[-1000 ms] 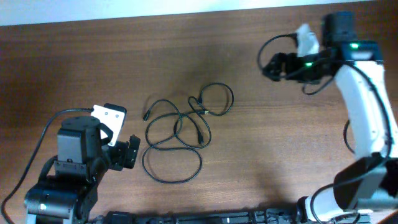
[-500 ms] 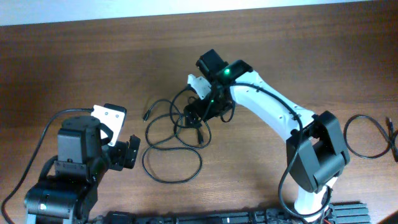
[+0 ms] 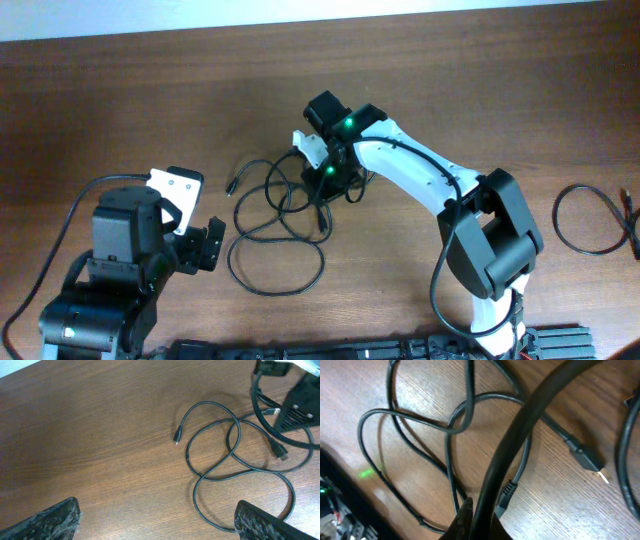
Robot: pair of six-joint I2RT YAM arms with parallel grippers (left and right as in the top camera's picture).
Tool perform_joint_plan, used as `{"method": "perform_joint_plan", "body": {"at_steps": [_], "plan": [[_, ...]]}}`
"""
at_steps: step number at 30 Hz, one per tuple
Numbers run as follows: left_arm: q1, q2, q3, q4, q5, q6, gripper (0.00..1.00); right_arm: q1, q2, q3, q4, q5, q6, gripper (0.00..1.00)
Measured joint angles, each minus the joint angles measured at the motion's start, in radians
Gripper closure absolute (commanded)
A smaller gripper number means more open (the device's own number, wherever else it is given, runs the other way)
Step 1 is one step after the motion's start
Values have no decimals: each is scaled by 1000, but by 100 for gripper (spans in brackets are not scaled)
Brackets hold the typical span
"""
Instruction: Untangle cables
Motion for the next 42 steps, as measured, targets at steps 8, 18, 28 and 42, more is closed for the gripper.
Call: {"method": "perform_joint_plan", "body": {"at_steps": [8, 18, 28, 42], "plan": [[0, 0, 1, 0, 0, 0, 1, -319, 0, 629, -560, 307, -4, 96], [0, 0, 1, 0, 0, 0, 1, -771, 0, 784, -518, 584, 58, 96], [0, 0, 1, 0, 0, 0, 1, -1214, 0, 784, -414, 580, 102, 96], [0, 0, 1, 0, 0, 0, 1, -1235, 116, 678, -327, 610, 106, 29]]}}
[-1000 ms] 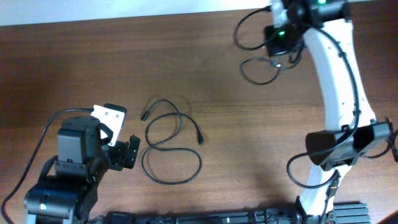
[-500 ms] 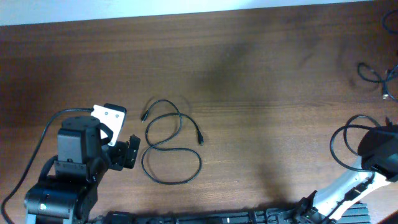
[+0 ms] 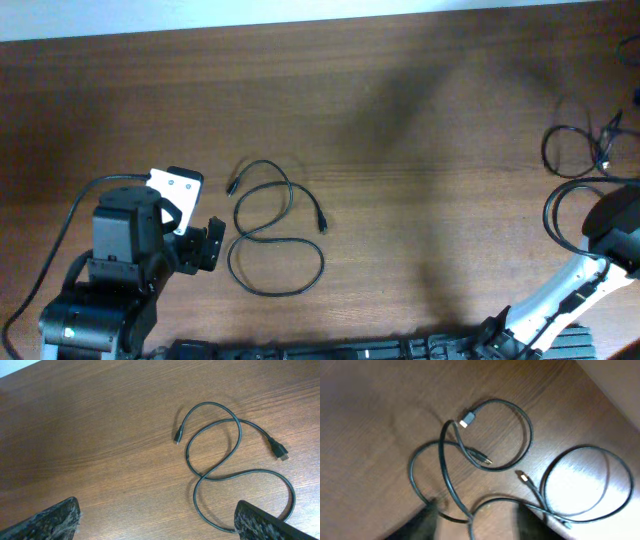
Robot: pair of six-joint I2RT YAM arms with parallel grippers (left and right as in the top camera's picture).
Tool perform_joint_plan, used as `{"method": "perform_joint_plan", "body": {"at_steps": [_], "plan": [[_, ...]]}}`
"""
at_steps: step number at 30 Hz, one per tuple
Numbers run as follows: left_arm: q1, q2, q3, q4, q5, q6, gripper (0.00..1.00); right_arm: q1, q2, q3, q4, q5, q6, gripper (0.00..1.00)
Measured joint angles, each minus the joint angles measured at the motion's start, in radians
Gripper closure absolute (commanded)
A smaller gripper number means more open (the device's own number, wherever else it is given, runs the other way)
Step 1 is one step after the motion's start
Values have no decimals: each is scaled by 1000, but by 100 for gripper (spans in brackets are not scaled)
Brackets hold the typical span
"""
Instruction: Untangle cables
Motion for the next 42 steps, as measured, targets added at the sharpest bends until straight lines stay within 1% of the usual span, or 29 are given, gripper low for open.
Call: {"method": "perform_joint_plan", "body": {"at_steps": [1, 2, 3, 4, 7, 9, 12, 15, 16, 17, 19, 21, 22, 23, 24, 25, 30, 31, 32, 34, 38, 39, 42], "plan": [[0, 0, 0, 0, 0, 0, 1, -2, 0, -12, -8, -1, 3, 24], [0, 0, 0, 0, 0, 0, 1, -3, 0, -14, -24, -3, 4, 23], [0, 0, 0, 0, 0, 0, 1, -4, 1, -14, -36, -21, -5, 13], [0, 0, 0, 0, 0, 0, 1, -4, 0, -15, -56, -71, -39, 6], [0, 0, 0, 0, 0, 0, 1, -3, 1, -15, -84, -135, -69, 3], [0, 0, 0, 0, 0, 0, 1, 17, 0, -15, -102, -175, -72, 2], [0, 0, 0, 0, 0, 0, 1, 112, 1, -15, -115, -198, -92, 2], [0, 0, 0, 0, 0, 0, 1, 264, 0, -16, -124, -208, -147, 2], [0, 0, 0, 0, 0, 0, 1, 332, 0, -16, -126, -209, -164, 0], [0, 0, 0, 0, 0, 0, 1, 387, 0, -16, -126, -228, -171, 1], [0, 0, 0, 0, 0, 0, 1, 537, 1, -16, -127, -353, -179, 1], [0, 0, 0, 0, 0, 0, 1, 626, 1, -16, -151, -404, -182, 1], [0, 0, 0, 0, 0, 0, 1, 694, 0, -16, -162, -420, -183, 1], [0, 0, 0, 0, 0, 0, 1, 738, 0, -16, -168, -423, -184, 1], [0, 0, 0, 0, 0, 0, 1, 827, 0, -16, -170, -430, -189, 1], [0, 0, 0, 0, 0, 0, 1, 856, 0, -16, -171, -428, -189, 1], [0, 0, 0, 0, 0, 0, 1, 1112, 1, -16, -169, -433, -192, 1], [0, 0, 0, 0, 0, 0, 1, 1157, 0, -47, -117, -433, -190, 1], [0, 0, 0, 0, 0, 0, 1, 1168, 0, -61, -110, -433, -188, 1], [0, 0, 0, 0, 0, 0, 1, 1219, 4, -207, -43, -465, -135, 1], [0, 0, 0, 0, 0, 0, 1, 1303, 6, -335, 87, -554, -106, 1], [0, 0, 0, 1, 0, 0, 1, 1345, 7, -378, 144, -565, -77, 1], [0, 0, 0, 0, 0, 0, 1, 1408, 7, -449, 217, -576, -10, 1]]}}
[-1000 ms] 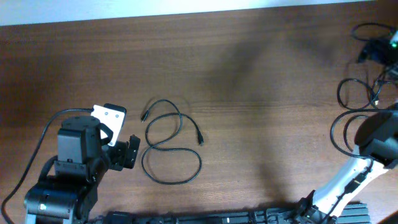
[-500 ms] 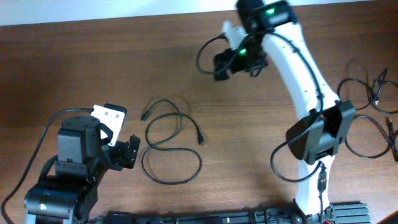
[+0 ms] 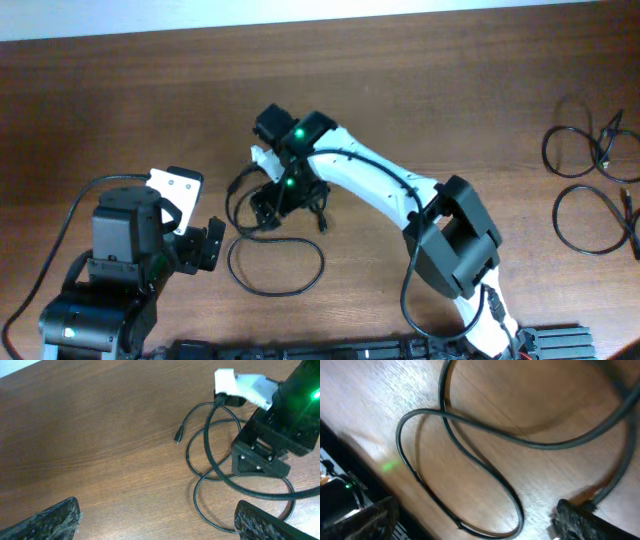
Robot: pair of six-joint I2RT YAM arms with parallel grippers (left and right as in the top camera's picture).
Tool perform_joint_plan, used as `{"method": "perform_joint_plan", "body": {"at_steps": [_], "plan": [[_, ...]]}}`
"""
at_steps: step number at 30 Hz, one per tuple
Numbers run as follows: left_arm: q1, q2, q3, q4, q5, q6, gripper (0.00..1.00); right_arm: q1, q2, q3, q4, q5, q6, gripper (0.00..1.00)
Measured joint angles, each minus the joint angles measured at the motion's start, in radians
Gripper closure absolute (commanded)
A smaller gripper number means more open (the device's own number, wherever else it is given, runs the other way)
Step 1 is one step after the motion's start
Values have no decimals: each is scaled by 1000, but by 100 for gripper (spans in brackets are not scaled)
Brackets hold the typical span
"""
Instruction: Untangle cables
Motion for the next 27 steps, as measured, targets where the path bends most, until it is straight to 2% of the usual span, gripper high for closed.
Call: {"method": "perform_joint_plan", "body": {"at_steps": [4, 10, 15, 18, 22, 27], "plan": [[0, 0, 0, 0, 0, 0, 1, 60, 0, -17, 45, 10, 29, 1], [0, 0, 0, 1, 0, 0, 1, 94, -1, -178, 250, 37, 178, 1], [0, 0, 0, 0, 0, 0, 1, 117, -26, -290, 486, 9, 201, 1], [0, 0, 0, 0, 0, 0, 1, 126, -27, -302, 502, -72, 154, 1], [0, 0, 0, 0, 0, 0, 1, 128, -26, -355, 501, -295, -14, 1], [0, 0, 0, 0, 0, 0, 1, 131, 19, -357, 568, -441, -6, 3]]}}
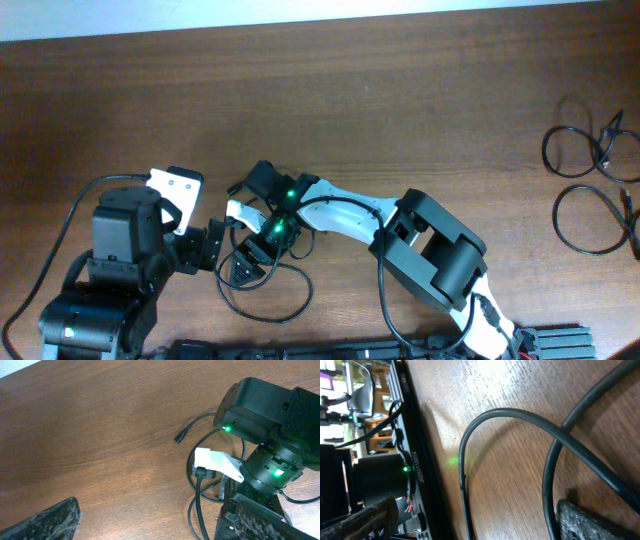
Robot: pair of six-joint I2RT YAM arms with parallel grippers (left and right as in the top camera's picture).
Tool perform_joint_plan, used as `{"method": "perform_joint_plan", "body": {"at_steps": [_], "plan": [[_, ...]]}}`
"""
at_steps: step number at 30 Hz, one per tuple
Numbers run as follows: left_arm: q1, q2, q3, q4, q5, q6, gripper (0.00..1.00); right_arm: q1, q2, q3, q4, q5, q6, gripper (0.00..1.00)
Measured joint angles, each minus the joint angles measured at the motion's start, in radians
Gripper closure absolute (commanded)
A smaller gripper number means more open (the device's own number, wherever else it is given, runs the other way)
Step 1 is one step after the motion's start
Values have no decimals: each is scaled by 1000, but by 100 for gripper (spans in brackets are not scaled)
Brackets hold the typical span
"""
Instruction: Untangle cables
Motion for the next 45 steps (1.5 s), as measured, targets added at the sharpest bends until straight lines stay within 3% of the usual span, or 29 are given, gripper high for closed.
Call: {"method": "perform_joint_plan", "body": {"at_steps": [1, 2, 4, 5, 10, 12, 14, 18, 20, 24, 29, 33, 39, 45], "plan": [[0, 0, 0, 0, 0, 0, 1, 0, 4, 0, 10, -13, 7, 23], [0, 0, 0, 0, 0, 0, 1, 0, 9, 0, 18, -23, 11, 57], [0, 0, 0, 0, 0, 0, 1, 2, 37, -6, 17, -9, 16, 85], [0, 0, 0, 0, 0, 0, 1, 3, 55, -15, 13, -23, 5, 94], [0, 0, 0, 0, 0, 0, 1, -2, 58, -18, -8, -28, -4, 96], [0, 0, 0, 0, 0, 0, 1, -74, 58, 7, -138, -5, -7, 96], [0, 0, 0, 0, 0, 0, 1, -183, 51, 86, -294, 148, -11, 96], [0, 0, 0, -2, 0, 0, 1, -451, 14, 461, -602, 563, -15, 96], [0, 0, 0, -2, 0, 0, 1, -634, 10, 717, -676, 626, -11, 96], [0, 0, 0, -1, 0, 0, 1, -951, 3, 1045, -633, 669, 80, 96], [0, 0, 0, -1, 0, 0, 1, -1212, 0, 1300, -350, 732, 188, 96], [0, 0, 0, 0, 0, 0, 1, -1221, 0, 1362, -122, 868, 190, 96], [0, 0, 0, 0, 0, 0, 1, -1221, -2, 1295, -304, 991, 45, 96], [0, 0, 0, 0, 0, 0, 1, -1215, 5, 976, -320, 1006, 8, 96]]}}
